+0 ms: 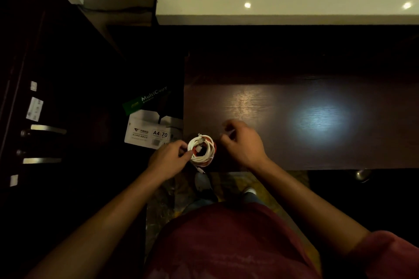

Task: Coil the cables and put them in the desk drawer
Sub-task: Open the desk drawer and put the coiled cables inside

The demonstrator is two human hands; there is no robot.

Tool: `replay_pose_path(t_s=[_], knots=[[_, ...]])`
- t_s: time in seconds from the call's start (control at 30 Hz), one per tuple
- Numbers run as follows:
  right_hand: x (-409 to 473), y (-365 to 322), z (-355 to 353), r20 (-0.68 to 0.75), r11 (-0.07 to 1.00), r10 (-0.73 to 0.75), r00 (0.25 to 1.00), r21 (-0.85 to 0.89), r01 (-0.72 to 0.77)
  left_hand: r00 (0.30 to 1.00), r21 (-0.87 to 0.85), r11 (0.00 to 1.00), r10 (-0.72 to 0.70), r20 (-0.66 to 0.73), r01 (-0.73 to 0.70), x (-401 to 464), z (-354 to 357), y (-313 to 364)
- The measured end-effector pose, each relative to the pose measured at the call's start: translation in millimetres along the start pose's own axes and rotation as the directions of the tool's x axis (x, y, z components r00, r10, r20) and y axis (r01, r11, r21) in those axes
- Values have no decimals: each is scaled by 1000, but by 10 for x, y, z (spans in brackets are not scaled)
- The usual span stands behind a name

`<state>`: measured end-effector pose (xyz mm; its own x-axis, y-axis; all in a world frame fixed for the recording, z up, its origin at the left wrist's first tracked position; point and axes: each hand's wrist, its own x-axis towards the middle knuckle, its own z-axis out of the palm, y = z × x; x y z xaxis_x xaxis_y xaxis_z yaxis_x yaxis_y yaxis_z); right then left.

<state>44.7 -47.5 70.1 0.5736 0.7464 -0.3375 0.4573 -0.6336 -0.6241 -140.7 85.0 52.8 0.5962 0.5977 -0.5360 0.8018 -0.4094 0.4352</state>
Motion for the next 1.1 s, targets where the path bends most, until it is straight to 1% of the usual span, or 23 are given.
replay_pose_path(t_s=[0.07, 0.13, 0.23, 0.3, 0.4, 0.47, 0.57, 0.63, 0.7, 0.73, 0.83, 0.9, 0.97, 1.1], knots=[[-20, 2, -151, -71, 998, -56, 996, -15, 55, 1000, 67, 998, 4, 6, -4, 5, -32, 24], [-60, 43, -287, -125, 992, -113, 986, -61, 106, 1000, 147, 989, 9, -26, -5, 5, -57, 83], [-163, 146, -440, -187, 977, -191, 964, -136, 167, 997, 196, 981, 29, -73, -14, 7, -86, 164], [-281, 268, -533, -260, 958, -248, 933, -209, 197, 992, 229, 973, 65, -109, -39, -9, -123, 272], [-486, 510, -650, -386, 936, -300, 872, -294, 192, 957, 338, 933, 199, -211, -120, -35, -181, 515], [-614, 665, -748, -433, 931, -300, 850, -327, 162, 897, 397, 898, 321, -302, -188, -76, -234, 743], [-810, 947, -947, -506, 928, -274, 818, -361, 87, 759, 486, 822, 513, -401, -298, -120, -238, 1157], [-961, 1124, -1083, -577, 935, -250, 778, -351, 41, 685, 540, 768, 599, -415, -345, -121, -188, 1415], [-1133, 1299, -1217, -650, 946, -219, 728, -324, -4, 645, 592, 717, 656, -392, -369, -85, -103, 1664], [-1228, 1389, -1271, -676, 949, -199, 710, -313, -32, 636, 617, 692, 676, -372, -374, -61, -46, 1775], [-1511, 1672, -1373, -718, 953, -105, 688, -269, -135, 623, 645, 646, 714, -321, -409, -20, 112, 2065], [-1678, 1821, -1383, -729, 947, -31, 684, -240, -214, 595, 651, 612, 748, -294, -449, 26, 189, 2217], [-1848, 1930, -1339, -751, 930, 53, 658, -202, -306, 551, 673, 552, 796, -250, -492, 98, 270, 2338], [-2156, 2042, -1173, -814, 883, 201, 544, -90, -461, 444, 693, 402, 887, -131, -599, 283, 405, 2577]])
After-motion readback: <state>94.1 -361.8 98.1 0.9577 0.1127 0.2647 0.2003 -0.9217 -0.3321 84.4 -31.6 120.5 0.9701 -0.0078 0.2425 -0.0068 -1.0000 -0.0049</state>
